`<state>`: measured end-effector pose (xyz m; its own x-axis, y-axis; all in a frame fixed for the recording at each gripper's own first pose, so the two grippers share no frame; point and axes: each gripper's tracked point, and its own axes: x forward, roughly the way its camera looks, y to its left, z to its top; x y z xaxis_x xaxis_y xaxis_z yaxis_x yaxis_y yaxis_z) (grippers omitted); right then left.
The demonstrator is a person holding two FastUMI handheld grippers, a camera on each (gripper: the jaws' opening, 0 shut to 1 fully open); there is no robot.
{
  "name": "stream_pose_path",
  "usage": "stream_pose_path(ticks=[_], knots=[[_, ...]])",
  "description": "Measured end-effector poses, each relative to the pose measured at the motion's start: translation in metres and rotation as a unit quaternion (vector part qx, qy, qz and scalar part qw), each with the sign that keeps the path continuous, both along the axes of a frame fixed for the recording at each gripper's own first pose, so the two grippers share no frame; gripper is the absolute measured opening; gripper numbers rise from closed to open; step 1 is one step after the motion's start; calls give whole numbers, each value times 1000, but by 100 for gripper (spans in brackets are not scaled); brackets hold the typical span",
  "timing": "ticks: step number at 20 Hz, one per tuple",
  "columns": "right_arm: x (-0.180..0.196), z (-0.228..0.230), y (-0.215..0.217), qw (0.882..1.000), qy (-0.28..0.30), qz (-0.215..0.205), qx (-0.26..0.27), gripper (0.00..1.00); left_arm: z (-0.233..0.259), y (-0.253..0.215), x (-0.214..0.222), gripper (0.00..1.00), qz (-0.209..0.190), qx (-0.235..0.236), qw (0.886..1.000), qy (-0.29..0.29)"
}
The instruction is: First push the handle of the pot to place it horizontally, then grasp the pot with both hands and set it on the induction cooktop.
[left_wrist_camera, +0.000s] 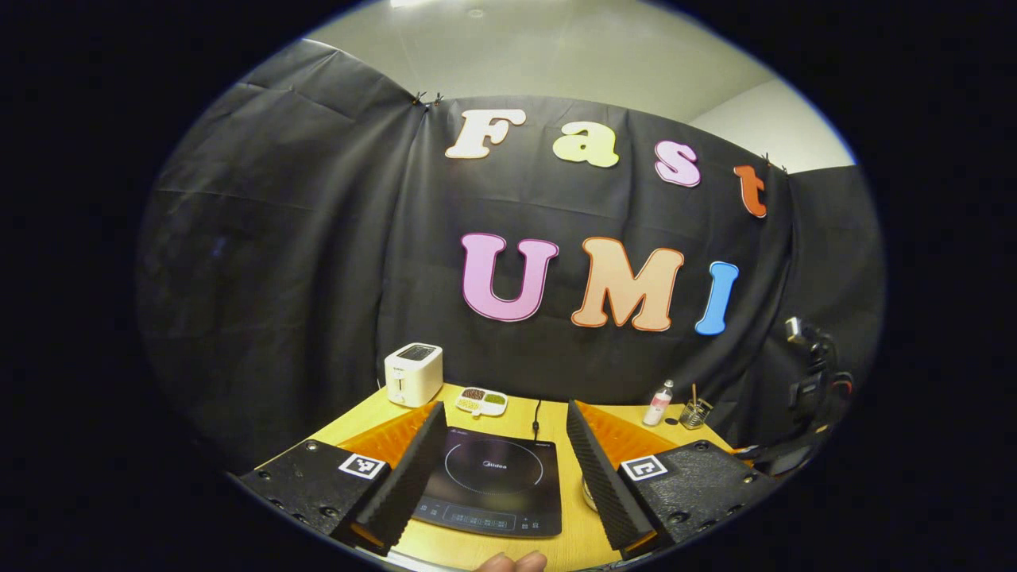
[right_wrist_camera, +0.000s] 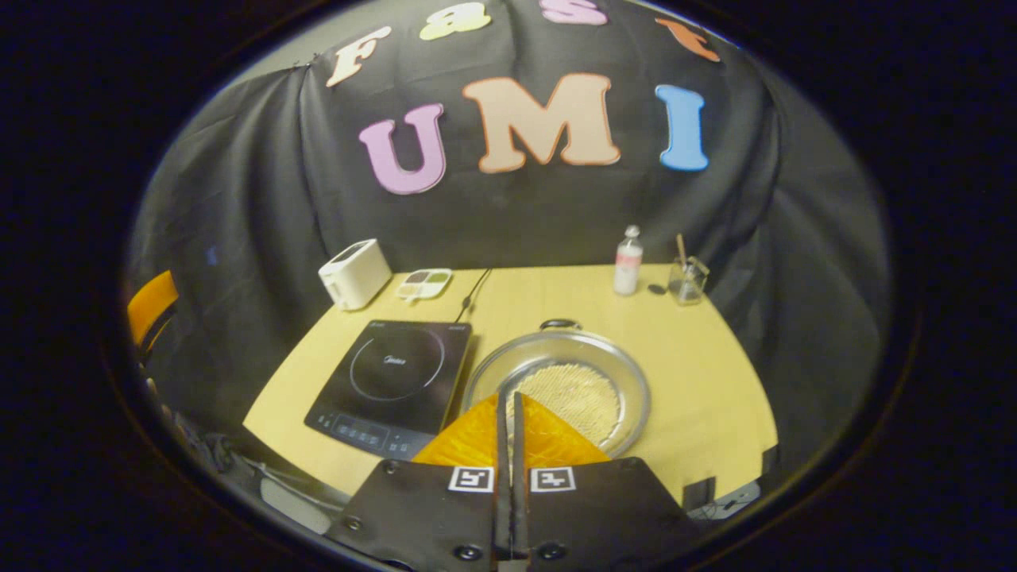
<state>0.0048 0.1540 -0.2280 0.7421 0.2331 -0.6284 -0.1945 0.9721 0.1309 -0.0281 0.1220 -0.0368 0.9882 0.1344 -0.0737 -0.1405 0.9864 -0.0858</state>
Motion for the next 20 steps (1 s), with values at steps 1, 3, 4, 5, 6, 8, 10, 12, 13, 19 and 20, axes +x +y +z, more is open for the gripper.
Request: stream_pose_path(ticks=[1, 3, 4, 5, 6, 8, 10, 12, 13, 19, 20], knots=[[-3, -15, 1, 1000, 22, 6, 0, 0, 1, 2, -1, 92, 7, 1, 1000, -2], [-8, -33, 4, 998, 53, 10, 13, 3, 4, 6, -2, 92, 20, 3, 1000, -6], [-6, -49, 5, 998, 67, 11, 18, 3, 5, 9, -3, 92, 27, 4, 1000, -7], [-5, -55, 5, 997, 77, 12, 22, 3, 5, 10, -4, 92, 36, 4, 999, -9], [-4, -62, 4, 996, 86, 13, 23, 3, 6, 11, -4, 92, 42, 2, 999, -10], [-5, -72, 5, 995, 99, 21, 17, 2, 4, 15, -6, 92, 55, -3, 998, -9], [-9, -87, 4, 993, 112, 33, -3, 3, 1, 18, -6, 92, 66, -10, 998, -6], [-16, -100, 10, 990, 133, 54, -7, 3, 2, 20, -7, 92, 75, -12, 997, -6], [-18, -105, 15, 988, 143, 65, -6, 3, 1, 22, -8, 92, 78, -12, 997, -6], [-34, -143, 26, 973, 222, 67, 7, 3, -2, 29, -11, 93, 100, -15, 995, -3], [-39, -151, 25, 969, 237, 69, 1, 3, -2, 30, -11, 92, 104, -18, 994, -4]])
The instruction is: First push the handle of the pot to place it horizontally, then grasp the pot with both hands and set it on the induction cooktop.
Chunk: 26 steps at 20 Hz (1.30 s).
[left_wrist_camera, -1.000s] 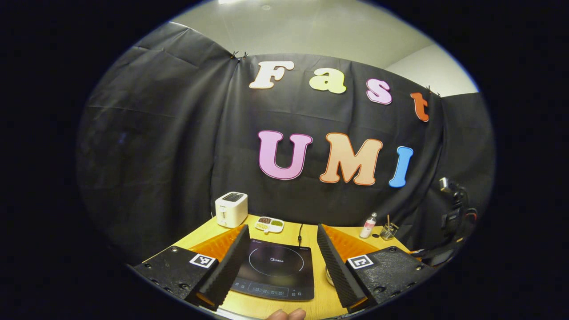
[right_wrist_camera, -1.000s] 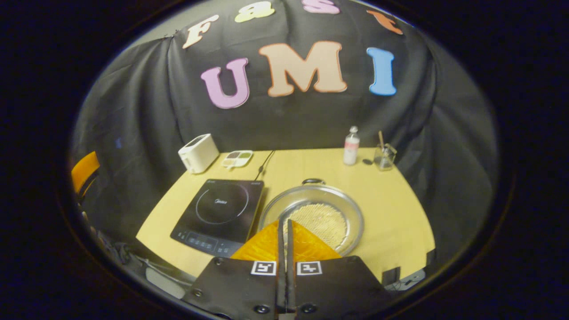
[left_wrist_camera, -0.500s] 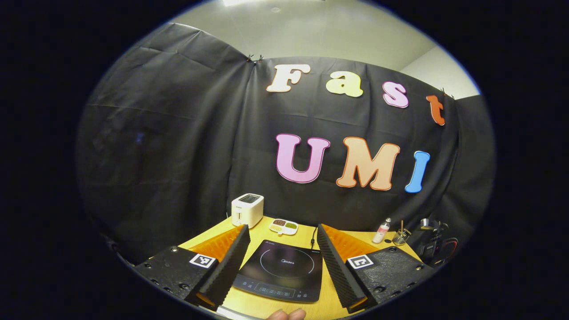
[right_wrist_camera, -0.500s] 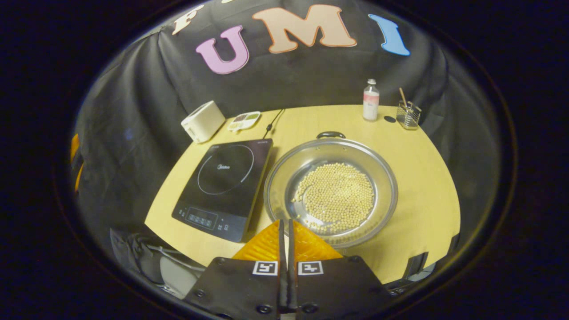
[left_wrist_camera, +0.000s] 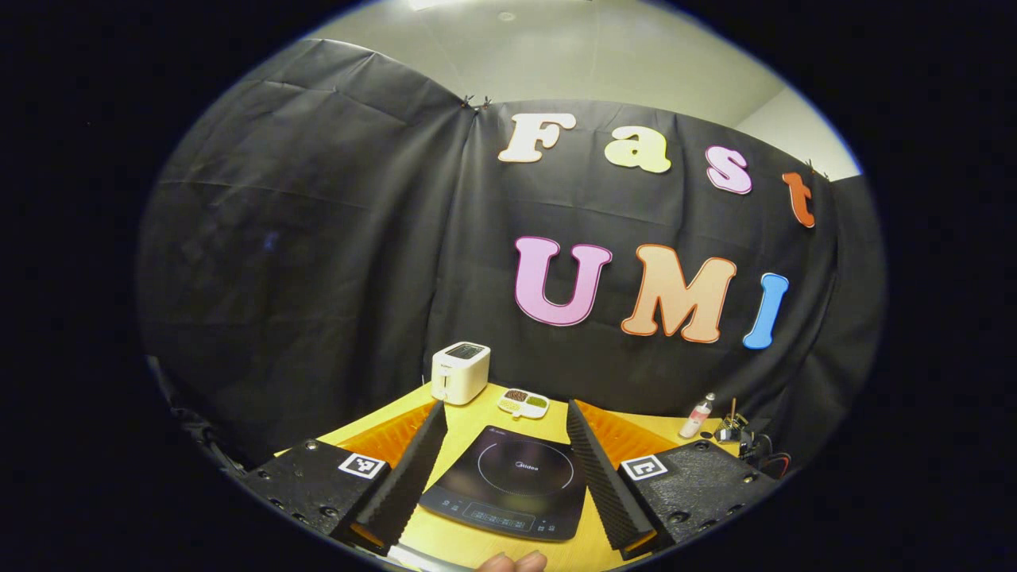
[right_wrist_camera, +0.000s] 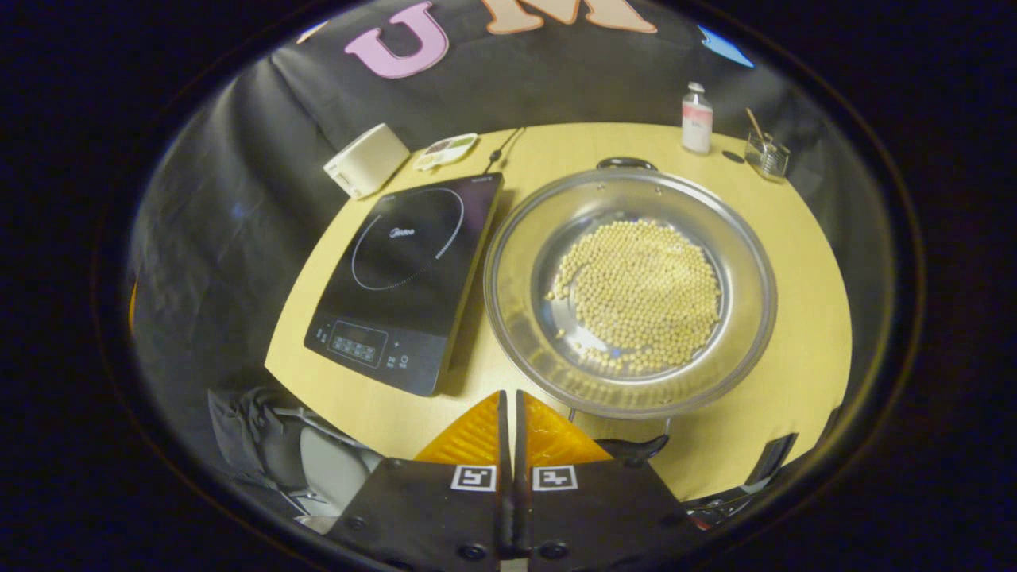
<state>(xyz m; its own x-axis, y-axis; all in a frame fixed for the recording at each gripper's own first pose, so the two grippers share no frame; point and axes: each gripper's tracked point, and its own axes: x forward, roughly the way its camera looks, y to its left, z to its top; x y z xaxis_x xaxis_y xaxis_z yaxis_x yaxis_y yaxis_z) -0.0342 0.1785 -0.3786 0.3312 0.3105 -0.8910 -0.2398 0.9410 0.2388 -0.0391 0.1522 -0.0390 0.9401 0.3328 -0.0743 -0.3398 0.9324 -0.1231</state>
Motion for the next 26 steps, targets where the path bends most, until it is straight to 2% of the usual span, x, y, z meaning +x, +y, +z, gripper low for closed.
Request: stream_pose_path(ticks=[2, 3, 4, 5, 6, 9, 10, 11, 12, 13, 14, 21, 22, 25, 26], knots=[[-2, -10, -5, 1000, 11, 8, -16, 3, -2, 4, -3, 92, 7, -2, 1000, 2], [-3, -15, -8, 1000, 16, 11, -25, 2, -3, 5, -4, 87, 11, -3, 1000, 3], [-5, -19, -12, 999, 19, 11, -33, 3, -4, 6, -4, 92, 14, -3, 1000, 3], [-6, -22, -15, 999, 27, 7, -32, 0, -4, 7, -5, 92, 15, -4, 1000, 2], [-6, -23, -15, 999, 32, -3, -25, 3, -3, 8, -4, 87, 17, -4, 1000, 3], [-1, -25, -22, 999, 40, -16, -24, 0, -6, 7, -4, 87, 18, -6, 1000, 6], [3, -27, -26, 999, 38, -19, -28, 0, -5, 7, -4, 92, 17, -6, 1000, 7], [6, -28, -32, 998, 39, -22, -32, 2, -8, 5, -2, 87, 16, -7, 1000, 8], [3, -28, -38, 998, 40, -25, -37, 3, -8, 3, 0, 87, 14, -8, 1000, 8], [5, -29, -43, 998, 40, -29, -40, 3, -9, 2, 0, 92, 12, -9, 1000, 8], [4, -29, -47, 998, 41, -31, -43, 2, -9, 0, 1, 93, 11, -9, 1000, 8], [4, -32, -76, 996, 49, -47, -56, 2, -8, -3, 11, 92, 7, -7, 1000, 9], [5, -32, -81, 996, 49, -49, -58, 2, -10, -5, 13, 87, 7, -8, 1000, 10], [10, -35, -96, 995, 52, -57, -68, 3, -13, -6, 17, 87, 6, -7, 1000, 13], [10, -35, -102, 994, 52, -61, -70, 0, -13, -7, 18, 87, 7, -9, 1000, 14]])
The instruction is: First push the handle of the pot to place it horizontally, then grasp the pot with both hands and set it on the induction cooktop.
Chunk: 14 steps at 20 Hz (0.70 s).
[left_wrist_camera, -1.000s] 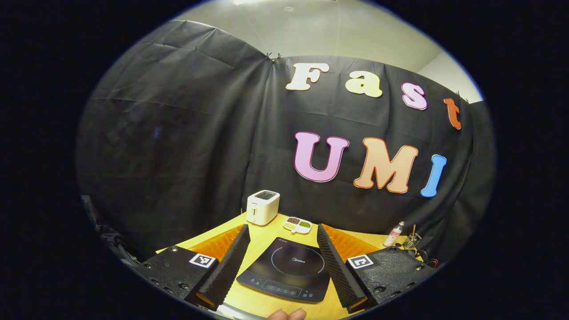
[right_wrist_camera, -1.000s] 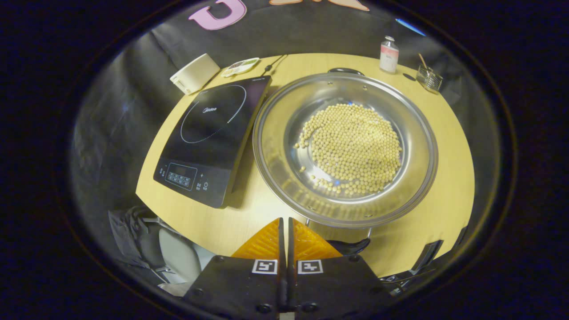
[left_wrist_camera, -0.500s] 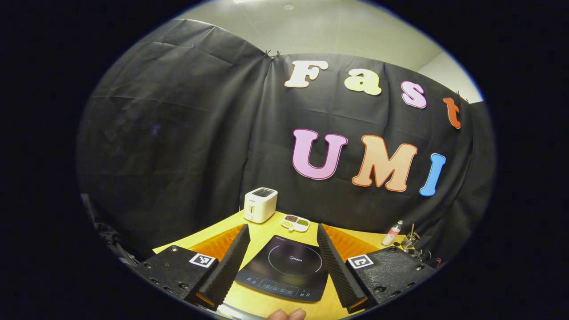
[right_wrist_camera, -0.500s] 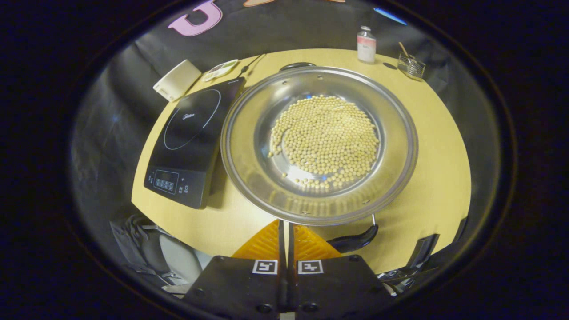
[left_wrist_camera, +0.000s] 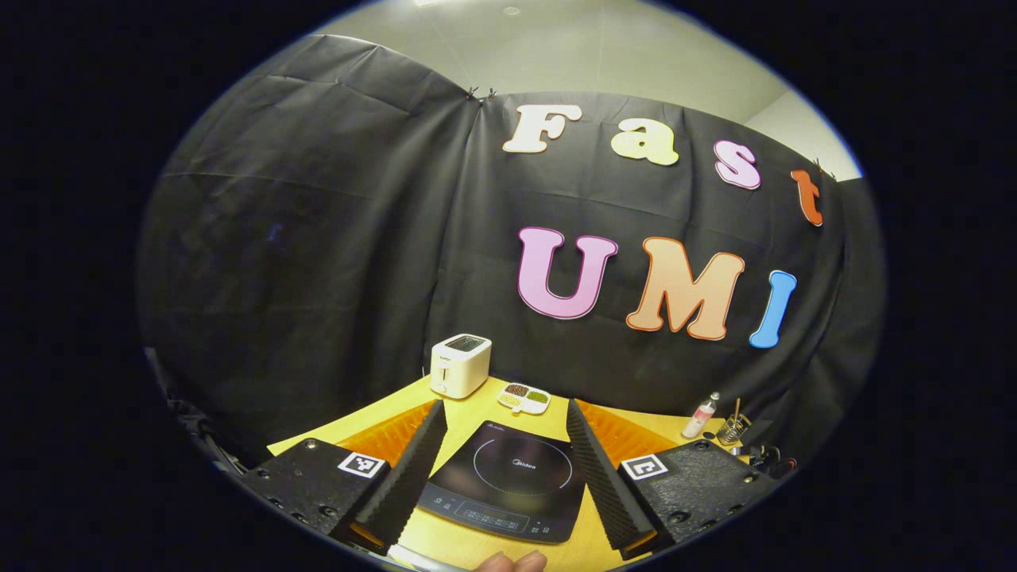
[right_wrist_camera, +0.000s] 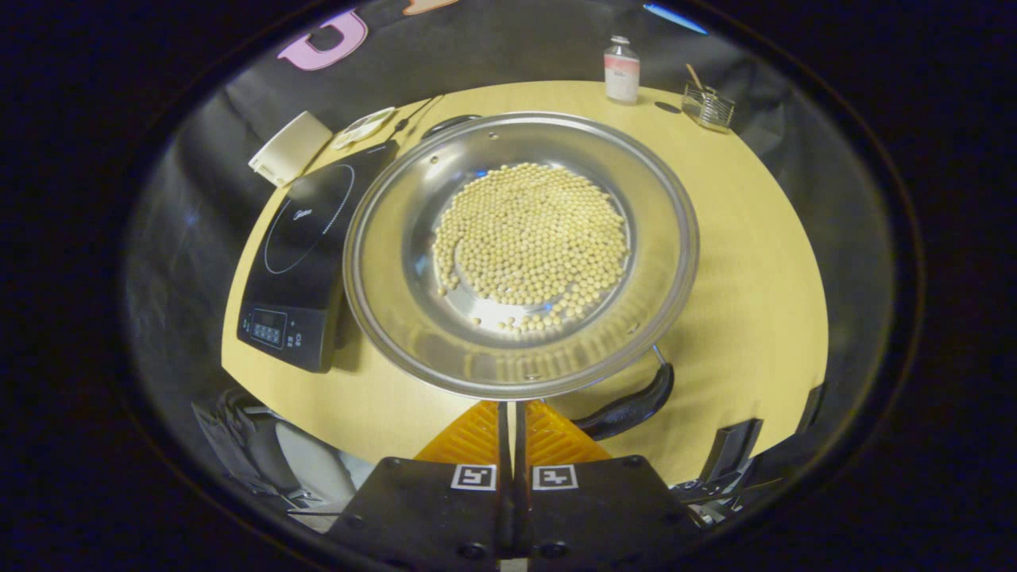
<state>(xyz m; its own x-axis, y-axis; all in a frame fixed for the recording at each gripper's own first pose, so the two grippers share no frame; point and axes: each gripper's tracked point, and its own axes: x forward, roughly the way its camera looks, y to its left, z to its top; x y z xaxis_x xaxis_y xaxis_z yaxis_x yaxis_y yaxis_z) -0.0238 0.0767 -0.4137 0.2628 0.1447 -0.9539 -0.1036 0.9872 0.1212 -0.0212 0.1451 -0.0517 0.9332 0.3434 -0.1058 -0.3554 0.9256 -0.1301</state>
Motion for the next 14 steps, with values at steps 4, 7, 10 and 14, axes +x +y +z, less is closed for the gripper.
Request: stream_pose_path(ticks=[4, 7, 10, 14], knots=[[8, -2, -26, 1000, -1, -16, -14, 3, -5, -6, 6, 87, -1, -4, 1000, 5], [16, -4, -41, 1000, -3, -20, -23, 3, -11, -11, 13, 90, -5, -1, 1000, 15], [26, -4, -58, 999, -7, -22, -28, 3, -10, -15, 19, 93, -4, 3, 1000, 18], [44, -5, -79, 999, -11, -35, -26, 3, -12, -28, 27, 93, -8, 10, 1000, 26]])
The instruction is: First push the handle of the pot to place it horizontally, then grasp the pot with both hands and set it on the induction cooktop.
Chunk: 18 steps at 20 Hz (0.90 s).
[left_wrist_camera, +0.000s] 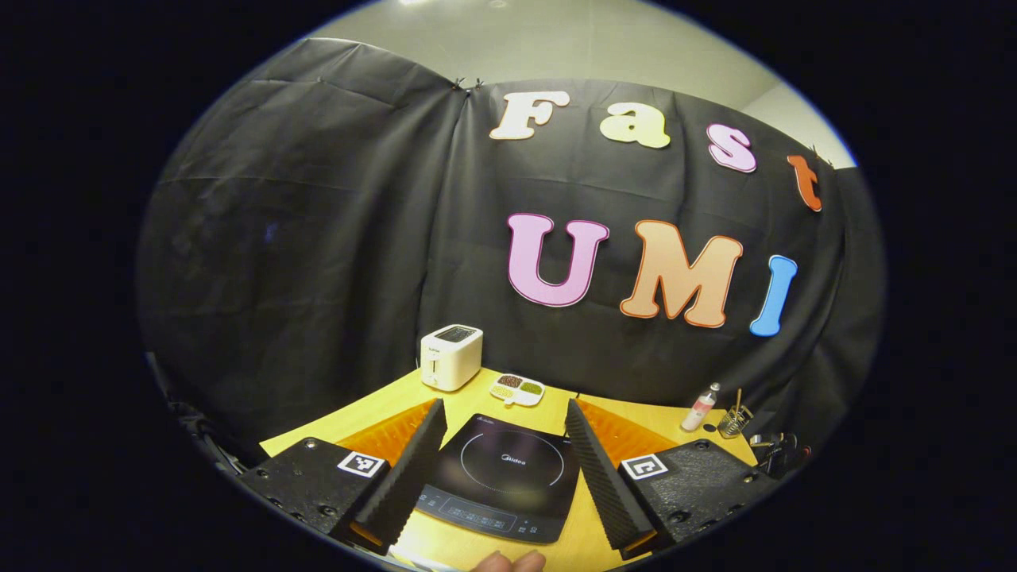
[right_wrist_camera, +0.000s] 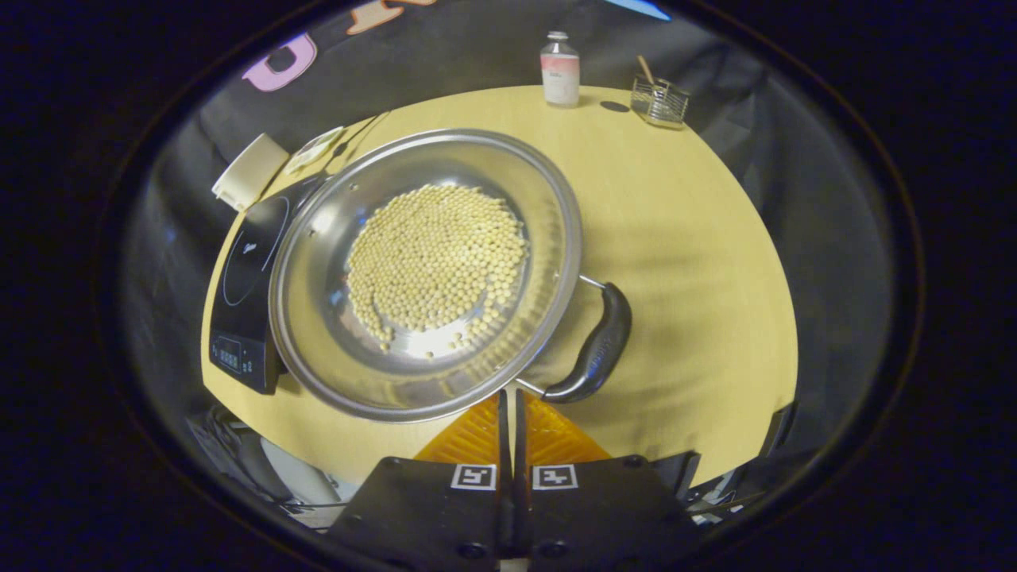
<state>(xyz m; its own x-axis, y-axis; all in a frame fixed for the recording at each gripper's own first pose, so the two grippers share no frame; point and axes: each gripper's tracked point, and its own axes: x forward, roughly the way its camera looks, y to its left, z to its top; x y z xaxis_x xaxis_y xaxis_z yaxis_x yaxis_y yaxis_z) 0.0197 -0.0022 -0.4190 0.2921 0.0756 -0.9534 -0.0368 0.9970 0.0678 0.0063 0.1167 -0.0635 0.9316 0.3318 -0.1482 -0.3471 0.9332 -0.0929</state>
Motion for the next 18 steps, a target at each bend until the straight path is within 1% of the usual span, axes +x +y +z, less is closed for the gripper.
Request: stream_pose_path(ticks=[1, 2, 6, 7, 8, 9, 10, 11, 13, 14, 15, 16, 17, 18], knots=[[5, 0, -5, 1000, -2, -2, 1, 0, 0, -4, 2, 93, -1, 3, 1000, 2], [9, -1, -9, 1000, -5, -3, 2, 3, -1, -9, 5, 93, -3, 6, 1000, 5], [25, -1, -24, 1000, -16, -8, 11, 3, -3, -28, 14, 93, -8, 13, 1000, 19], [29, 0, -25, 1000, -20, -3, 14, 3, -3, -32, 18, 93, -9, 12, 1000, 23], [30, 0, -27, 1000, -24, 2, 14, 0, -6, -37, 20, 93, -10, 10, 1000, 28], [32, 0, -27, 999, -28, 8, 15, 0, -7, -41, 22, 88, -9, 10, 999, 33], [33, 0, -27, 999, -34, 17, 15, 0, -9, -45, 26, 93, -11, 12, 999, 38], [37, 0, -28, 999, -42, 28, 11, 3, -10, -50, 28, 93, -13, 14, 999, 42], [42, -1, -32, 997, -55, 45, 6, 3, -11, -58, 32, 93, -18, 17, 998, 50], [45, -1, -33, 997, -59, 46, 7, 3, -11, -62, 35, 93, -21, 18, 998, 53], [49, -1, -34, 997, -61, 43, 11, 0, -11, -65, 35, 93, -22, 22, 998, 54], [51, -1, -34, 997, -64, 41, 15, 3, -11, -67, 38, 93, -23, 28, 998, 56], [52, 0, -34, 997, -68, 40, 19, 3, -11, -71, 38, 93, -26, 30, 998, 57], [52, 0, -36, 997, -69, 39, 21, 0, -13, -75, 40, 93, -32, 29, 997, 59]])
